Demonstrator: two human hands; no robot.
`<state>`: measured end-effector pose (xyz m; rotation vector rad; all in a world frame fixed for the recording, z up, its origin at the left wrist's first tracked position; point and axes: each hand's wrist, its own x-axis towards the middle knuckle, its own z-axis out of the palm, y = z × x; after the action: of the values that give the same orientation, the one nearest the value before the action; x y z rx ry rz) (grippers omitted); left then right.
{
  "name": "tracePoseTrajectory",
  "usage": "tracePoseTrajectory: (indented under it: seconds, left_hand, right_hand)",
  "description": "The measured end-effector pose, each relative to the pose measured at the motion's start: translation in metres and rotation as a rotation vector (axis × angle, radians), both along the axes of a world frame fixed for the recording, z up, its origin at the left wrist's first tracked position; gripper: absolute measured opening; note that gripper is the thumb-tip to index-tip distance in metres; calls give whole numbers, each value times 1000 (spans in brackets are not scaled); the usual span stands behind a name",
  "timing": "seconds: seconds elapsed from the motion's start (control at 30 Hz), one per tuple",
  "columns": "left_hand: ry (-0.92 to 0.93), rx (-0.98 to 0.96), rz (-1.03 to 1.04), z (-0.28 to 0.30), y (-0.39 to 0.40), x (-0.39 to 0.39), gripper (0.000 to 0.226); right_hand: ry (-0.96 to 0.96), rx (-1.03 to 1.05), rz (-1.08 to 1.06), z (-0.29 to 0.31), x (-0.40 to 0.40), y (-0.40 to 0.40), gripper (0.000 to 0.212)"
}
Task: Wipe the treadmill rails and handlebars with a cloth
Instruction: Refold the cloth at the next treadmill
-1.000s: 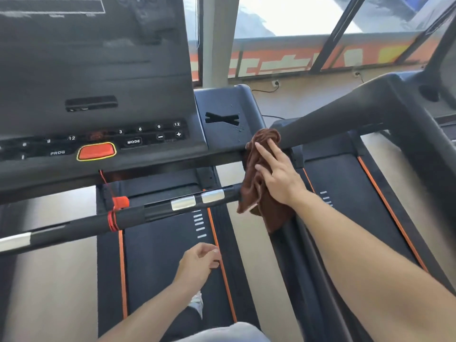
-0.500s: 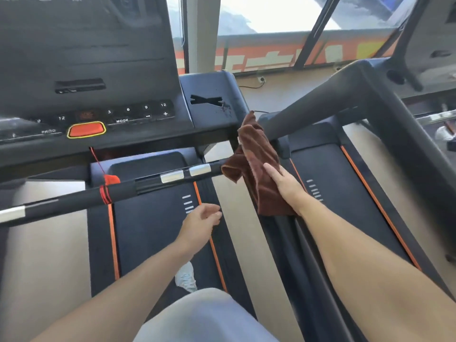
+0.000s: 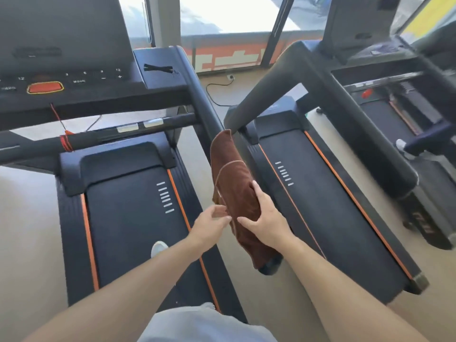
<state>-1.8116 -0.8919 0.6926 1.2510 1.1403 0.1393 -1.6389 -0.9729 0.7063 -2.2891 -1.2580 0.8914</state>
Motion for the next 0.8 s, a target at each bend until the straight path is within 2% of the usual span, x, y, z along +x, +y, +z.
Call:
tracePoseTrajectory:
  seconds: [0.2,0.27,0.37,0.57,0.7,0.8]
  left_hand:
    - [-6,-88,-2,-3,-45,17,39]
    - [3,-102,32,1,-47,21,49]
    - [-12,-119,99,6,-43,25,63]
    - [-18,-119,156,11,-16,39,79]
    - [-79,-125,173,10,9,40,91]
    - [-56,-116,150,4,32,37,94]
  right_hand:
    - [-194,82,-56,-17,-20,-65,101]
    - [-321,113,-63,-25,-33,-75,98]
    - [-468,140,-40,-35,-46,-85,105]
    - [-439,83,-94,-25,-39,-66,102]
    - [-463,-66,-52,-15,-32,-33,109]
    - [-471,-79,-4,-14,-26,-5,108]
